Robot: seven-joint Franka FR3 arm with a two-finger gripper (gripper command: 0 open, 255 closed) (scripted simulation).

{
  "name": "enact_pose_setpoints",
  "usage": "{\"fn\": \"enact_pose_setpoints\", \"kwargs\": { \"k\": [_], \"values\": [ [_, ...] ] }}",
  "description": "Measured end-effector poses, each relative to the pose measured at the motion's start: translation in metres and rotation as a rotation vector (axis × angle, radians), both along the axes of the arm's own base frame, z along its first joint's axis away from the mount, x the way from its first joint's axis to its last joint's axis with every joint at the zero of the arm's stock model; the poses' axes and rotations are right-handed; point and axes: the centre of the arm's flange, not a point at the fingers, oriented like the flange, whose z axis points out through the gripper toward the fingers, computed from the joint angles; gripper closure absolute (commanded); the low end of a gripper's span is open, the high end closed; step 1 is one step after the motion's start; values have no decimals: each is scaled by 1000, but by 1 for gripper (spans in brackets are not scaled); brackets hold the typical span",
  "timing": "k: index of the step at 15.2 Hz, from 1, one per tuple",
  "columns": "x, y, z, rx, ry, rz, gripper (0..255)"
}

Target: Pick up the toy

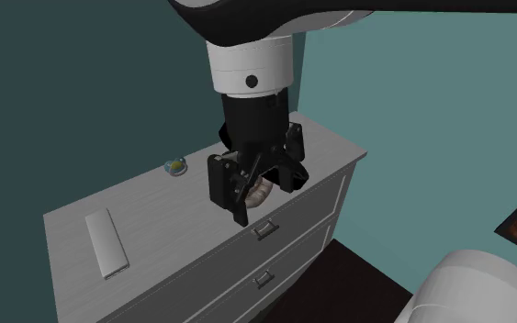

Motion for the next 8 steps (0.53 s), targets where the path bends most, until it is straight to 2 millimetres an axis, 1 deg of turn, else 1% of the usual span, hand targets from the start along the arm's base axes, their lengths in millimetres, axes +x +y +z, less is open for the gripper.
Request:
{"fn": "enact_pose_setpoints", "kwargs": {
  "k": [1, 3, 5, 6, 8],
  "values": [
    [0, 0, 0, 0, 0, 0, 0],
    [9, -12, -7, 3, 1, 39, 0],
    [25, -26, -12, 7, 2, 100, 0],
    [38, -32, -15, 8, 2, 133, 0],
    [56, -48, -27, 12, 4, 201, 0]
  ]
}}
